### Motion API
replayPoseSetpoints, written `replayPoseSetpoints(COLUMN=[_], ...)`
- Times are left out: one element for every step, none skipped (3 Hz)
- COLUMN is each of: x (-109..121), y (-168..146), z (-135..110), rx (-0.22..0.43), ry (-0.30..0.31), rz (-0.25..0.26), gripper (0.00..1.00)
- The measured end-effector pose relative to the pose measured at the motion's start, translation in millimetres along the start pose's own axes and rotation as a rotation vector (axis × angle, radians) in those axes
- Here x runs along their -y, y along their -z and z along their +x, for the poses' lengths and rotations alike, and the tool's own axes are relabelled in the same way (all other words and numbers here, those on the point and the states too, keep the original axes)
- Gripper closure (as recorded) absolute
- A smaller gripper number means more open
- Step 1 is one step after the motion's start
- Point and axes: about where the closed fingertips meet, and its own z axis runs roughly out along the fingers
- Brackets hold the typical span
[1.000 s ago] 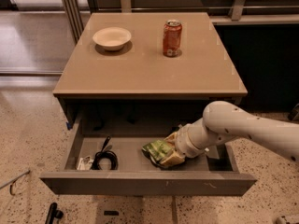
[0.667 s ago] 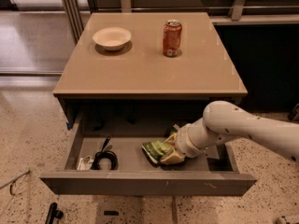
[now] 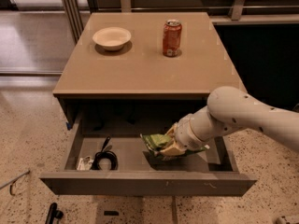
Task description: Pick green jalapeno chip bag from top drawer and place on counter
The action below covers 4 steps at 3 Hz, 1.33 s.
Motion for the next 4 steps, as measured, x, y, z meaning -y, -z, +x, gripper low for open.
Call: replayPoseSetpoints(x=[-2.8,-5.4,-5.4,-10.9], y=[40.0,94.9,95.0,111.7], z=[-31.4,-73.7,-73.9,-99.2], rx=[-0.004,-0.012,-0.012,-0.019], ry=[0.003,-0.008,-0.008,0.046], rz=[0.021,0.056,0.056,0.067], gripper=[1.0,1.0,1.0,1.0])
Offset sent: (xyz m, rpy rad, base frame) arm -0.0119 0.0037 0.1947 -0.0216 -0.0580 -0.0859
